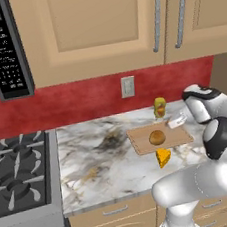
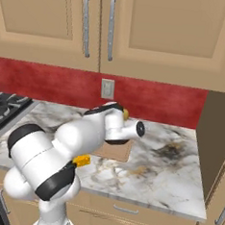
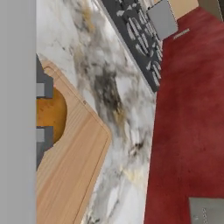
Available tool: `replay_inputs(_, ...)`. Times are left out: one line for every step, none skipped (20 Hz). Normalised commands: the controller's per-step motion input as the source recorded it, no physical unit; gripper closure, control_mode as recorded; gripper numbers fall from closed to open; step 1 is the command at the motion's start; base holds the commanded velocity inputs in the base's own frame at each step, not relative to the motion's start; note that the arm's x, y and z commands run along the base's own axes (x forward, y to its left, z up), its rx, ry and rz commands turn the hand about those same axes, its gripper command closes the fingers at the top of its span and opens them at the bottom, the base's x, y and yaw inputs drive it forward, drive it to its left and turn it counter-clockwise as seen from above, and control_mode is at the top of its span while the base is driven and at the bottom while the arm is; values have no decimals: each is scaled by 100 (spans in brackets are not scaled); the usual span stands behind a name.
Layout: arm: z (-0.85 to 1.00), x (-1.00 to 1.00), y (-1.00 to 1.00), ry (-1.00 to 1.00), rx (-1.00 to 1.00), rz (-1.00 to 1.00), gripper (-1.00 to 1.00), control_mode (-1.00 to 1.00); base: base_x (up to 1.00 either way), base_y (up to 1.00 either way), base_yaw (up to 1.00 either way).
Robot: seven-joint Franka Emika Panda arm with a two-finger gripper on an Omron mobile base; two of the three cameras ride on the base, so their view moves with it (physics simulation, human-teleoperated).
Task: Retrieve the reheated potato from the microwave, then place the potato, cheese, and condiment on the cutting board.
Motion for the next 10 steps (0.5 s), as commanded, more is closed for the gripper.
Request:
replay_inputs(33,0,36,15,0,-1,-100,-100,0,0,0)
replay_inputs(40,0,29,16,0,-1,-100,-100,0,0,0)
replay_inputs(34,0,29,17,0,0,-100,-100,0,0,0)
replay_inputs(31,0,26,17,0,0,-100,-100,0,0,0)
replay_inputs(25,-8,19,17,0,0,-100,-100,0,0,0)
replay_inputs(21,-16,19,17,0,-1,-100,-100,0,0,0)
replay_inputs(17,-29,15,17,0,-1,-100,-100,0,0,0)
replay_inputs(10,-38,16,17,0,-2,-100,-100,0,0,0)
replay_inputs(10,-46,16,15,0,-5,-100,-100,0,0,0)
replay_inputs(8,-52,11,15,0,-7,-100,-100,0,0,0)
